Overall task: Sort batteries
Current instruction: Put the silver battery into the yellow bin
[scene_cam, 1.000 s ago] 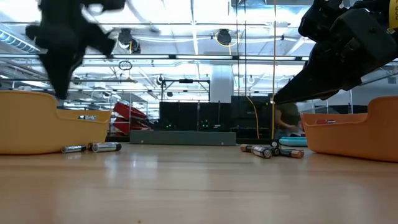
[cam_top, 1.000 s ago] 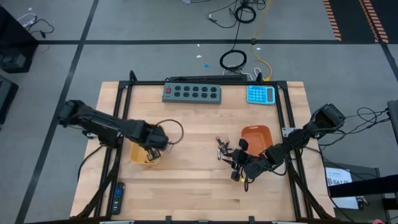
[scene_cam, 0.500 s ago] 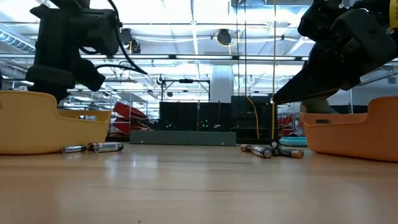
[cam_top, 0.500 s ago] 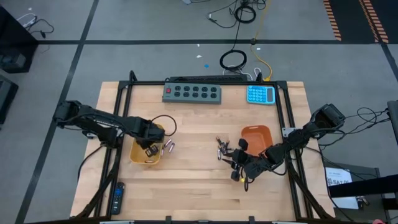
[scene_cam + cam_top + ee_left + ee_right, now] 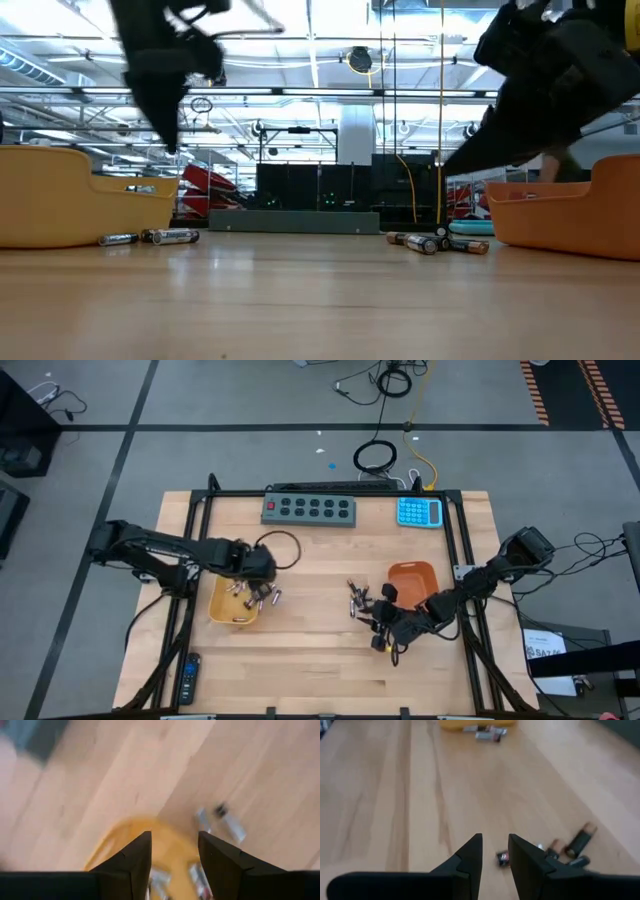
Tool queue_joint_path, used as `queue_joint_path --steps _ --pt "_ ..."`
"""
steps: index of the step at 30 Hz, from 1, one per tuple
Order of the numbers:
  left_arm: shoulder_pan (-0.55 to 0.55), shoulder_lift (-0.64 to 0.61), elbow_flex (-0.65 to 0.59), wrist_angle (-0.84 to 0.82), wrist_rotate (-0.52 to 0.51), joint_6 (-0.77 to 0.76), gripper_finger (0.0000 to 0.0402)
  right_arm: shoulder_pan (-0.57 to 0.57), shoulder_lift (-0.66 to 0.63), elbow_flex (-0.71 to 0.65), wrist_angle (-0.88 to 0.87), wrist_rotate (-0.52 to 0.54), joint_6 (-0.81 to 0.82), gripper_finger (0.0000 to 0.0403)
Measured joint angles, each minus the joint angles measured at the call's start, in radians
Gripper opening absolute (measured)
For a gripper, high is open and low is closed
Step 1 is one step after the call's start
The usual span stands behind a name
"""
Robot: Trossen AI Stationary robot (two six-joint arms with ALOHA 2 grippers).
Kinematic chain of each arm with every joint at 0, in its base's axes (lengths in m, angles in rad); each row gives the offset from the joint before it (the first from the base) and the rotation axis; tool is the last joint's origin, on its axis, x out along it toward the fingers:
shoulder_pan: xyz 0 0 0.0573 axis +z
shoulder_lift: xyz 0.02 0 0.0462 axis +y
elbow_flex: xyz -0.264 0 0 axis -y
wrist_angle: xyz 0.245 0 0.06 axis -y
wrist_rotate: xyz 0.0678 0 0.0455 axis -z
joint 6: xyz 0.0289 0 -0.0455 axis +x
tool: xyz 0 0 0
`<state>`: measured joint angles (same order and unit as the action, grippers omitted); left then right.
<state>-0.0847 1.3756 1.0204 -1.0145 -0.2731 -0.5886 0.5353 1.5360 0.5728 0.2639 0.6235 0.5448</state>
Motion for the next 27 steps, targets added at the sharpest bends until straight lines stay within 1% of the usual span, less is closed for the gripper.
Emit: queue_joint_path --steps 2,5,10,14,17,20,27 --pt "-0.016 0.054 0.051 0.045 -0.027 0.043 0.0169 -0.013 0.004 0.0 -0.023 -0.017 0.021 0.0084" --pt "-0.04 0.151 0.111 0.161 -0.027 0.128 0.017 -0.033 0.027 0.035 -0.098 -0.027 0.03 0.0084" --pt "-0.079 0.305 0.179 0.294 0.019 0.23 0.017 -0.031 0.115 0.169 -0.29 -0.026 -0.026 0.0084" --pt "-0.094 0.393 0.191 0.387 0.032 0.262 0.017 -0.033 0.206 0.28 -0.485 -0.014 -0.009 0.0084" --pt "-0.094 0.439 0.192 0.449 0.033 0.259 0.017 -0.033 0.263 0.342 -0.574 0.021 -0.009 0.0084" --pt "-0.094 0.482 0.192 0.475 0.033 0.258 0.017 -0.029 0.31 0.391 -0.64 0.091 -0.039 0.0084" --pt "-0.095 0.519 0.192 0.497 0.036 0.254 0.017 -0.027 0.371 0.42 -0.693 0.091 -0.068 0.0084"
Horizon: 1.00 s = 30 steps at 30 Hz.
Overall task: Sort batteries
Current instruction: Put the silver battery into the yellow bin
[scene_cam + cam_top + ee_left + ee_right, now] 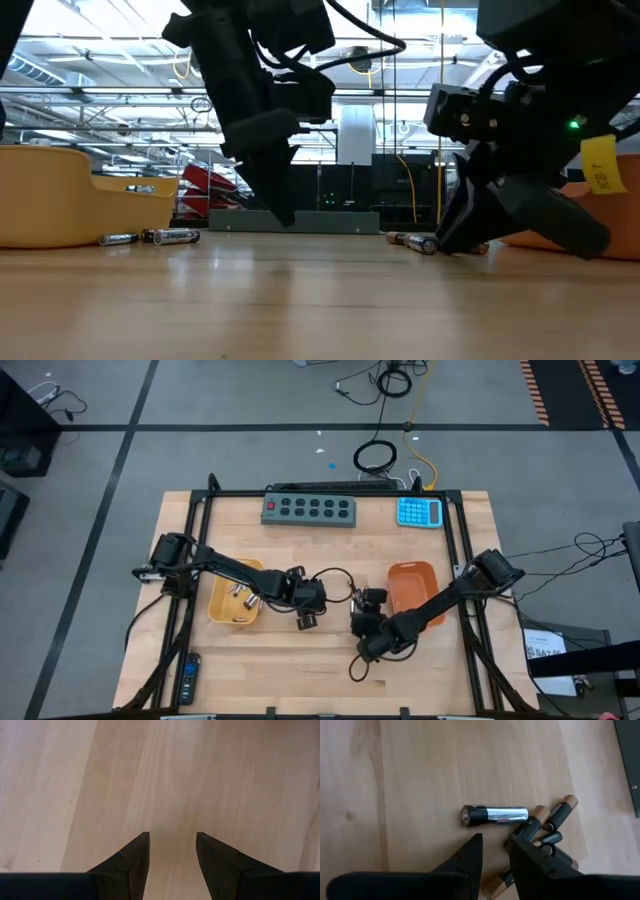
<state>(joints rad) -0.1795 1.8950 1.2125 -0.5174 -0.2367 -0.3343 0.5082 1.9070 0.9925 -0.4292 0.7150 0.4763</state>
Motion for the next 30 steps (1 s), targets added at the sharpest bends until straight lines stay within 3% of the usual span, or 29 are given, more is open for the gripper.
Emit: queue_joint_path --steps 8,22,30 --pt "0.012 0.0 0.0 0.055 0.059 -0.025 0.0171 -0.043 0.003 0.002 0.184 0.0 -0.108 0.0084" --pt "0.024 0.0 0.0 0.126 0.1 0.0 0.0173 -0.028 0.003 0.001 0.137 0.013 -0.085 0.0084" --pt "0.025 0.0 0.0 0.143 0.098 0.01 0.0249 -0.006 -0.003 0.0 0.085 0.017 -0.04 0.0084"
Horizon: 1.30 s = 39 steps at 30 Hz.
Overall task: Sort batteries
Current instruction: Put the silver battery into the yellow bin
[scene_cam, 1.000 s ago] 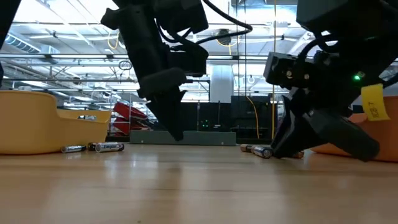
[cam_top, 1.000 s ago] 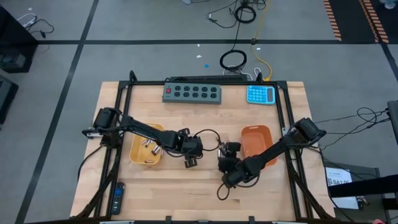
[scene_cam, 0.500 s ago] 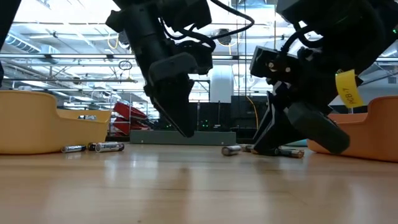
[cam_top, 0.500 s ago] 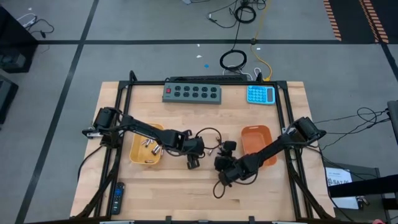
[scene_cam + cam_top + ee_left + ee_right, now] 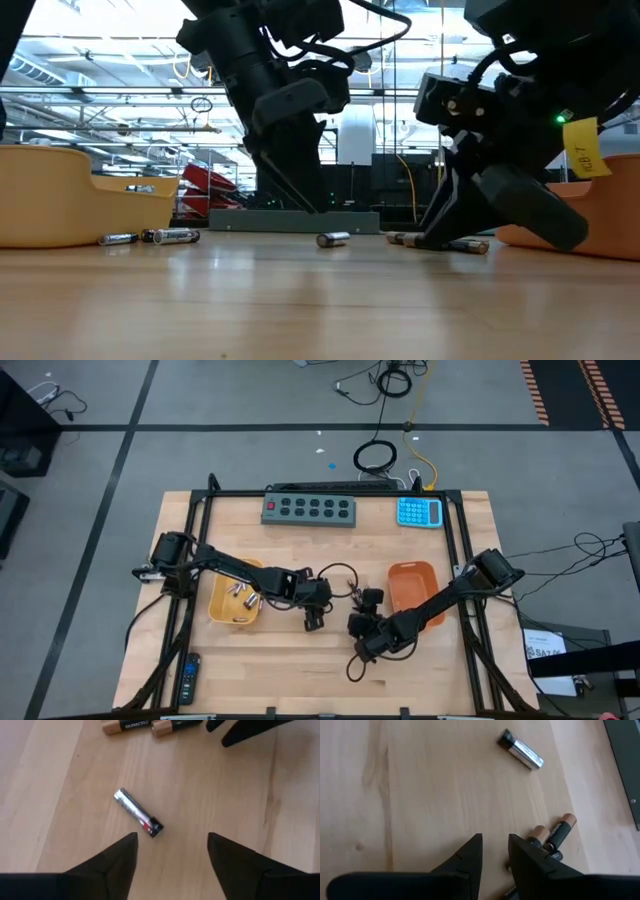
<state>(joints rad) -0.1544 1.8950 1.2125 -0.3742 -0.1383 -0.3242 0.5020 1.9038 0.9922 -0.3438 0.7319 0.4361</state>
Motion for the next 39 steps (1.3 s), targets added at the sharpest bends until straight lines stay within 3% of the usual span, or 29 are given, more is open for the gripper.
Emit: queue_joint_path --steps 6,19,26,33,39 --pt "-0.004 0.0 0.0 0.002 -0.034 -0.009 0.029 0.019 0.0 0.0 -0.001 0.001 0.025 0.0084" --pt "-0.05 -0.001 0.057 0.001 -0.105 -0.01 0.0293 0.056 -0.046 0.0 -0.034 0.006 0.069 0.0084" --pt "0.005 0.024 0.057 -0.152 -0.209 -0.113 0.0293 0.056 -0.046 0.001 -0.003 0.005 0.063 0.0084" --pt "0.06 0.046 0.058 -0.193 -0.215 -0.115 0.0293 0.056 -0.046 0.002 0.004 0.005 0.05 0.0084" --pt "0.091 0.117 0.062 -0.186 -0.132 -0.139 0.0288 0.056 -0.045 0.002 -0.002 0.005 0.049 0.0084"
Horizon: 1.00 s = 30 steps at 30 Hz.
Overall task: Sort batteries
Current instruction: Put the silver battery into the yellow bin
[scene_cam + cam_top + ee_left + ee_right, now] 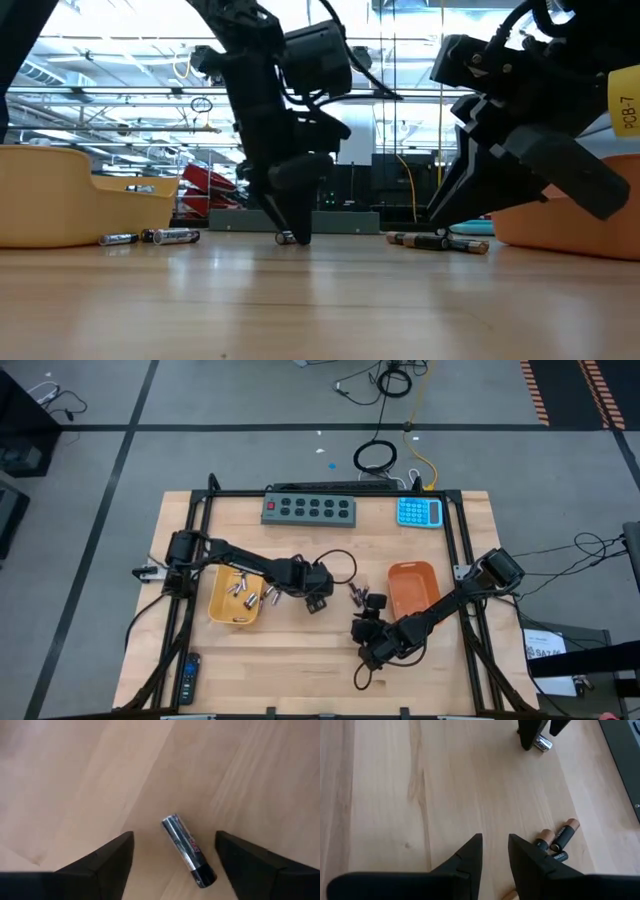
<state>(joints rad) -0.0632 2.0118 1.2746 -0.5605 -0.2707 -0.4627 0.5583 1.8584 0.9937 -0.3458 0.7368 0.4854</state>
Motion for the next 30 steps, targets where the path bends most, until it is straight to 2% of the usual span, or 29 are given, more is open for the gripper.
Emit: queue_joint_path --steps 3,5,7,11,18,25,30 --pt "0.006 0.035 0.003 -0.01 0.015 0.028 0.0266 0.0 0.0 0.0 -0.002 -0.001 0.0 0.0084" --pt "0.01 0.047 0.005 -0.016 0.045 0.052 0.0233 0.001 0.0 0.0 -0.002 -0.001 0.0 0.0084" --pt "0.01 0.052 0.006 -0.013 0.07 0.084 0.0183 0.002 0.0 0.0 -0.002 -0.001 0.0 0.0084" --pt "0.001 0.052 0.006 -0.014 0.091 0.138 0.0048 0.002 0.0 0.0 -0.003 -0.002 0.0 0.0084" --pt "-0.018 0.054 0.028 -0.044 0.088 0.165 0.0043 0.006 0.0 0.0 -0.003 -0.001 0.009 0.0084" --pt "-0.043 0.001 0.067 -0.162 0.082 0.165 0.0043 0.008 0.0 -0.001 -0.005 0.0 0.013 0.0084" --pt "-0.062 -0.089 0.072 -0.255 -0.012 0.154 0.0043 0.024 0.001 -0.001 -0.033 0.028 0.033 0.0084"
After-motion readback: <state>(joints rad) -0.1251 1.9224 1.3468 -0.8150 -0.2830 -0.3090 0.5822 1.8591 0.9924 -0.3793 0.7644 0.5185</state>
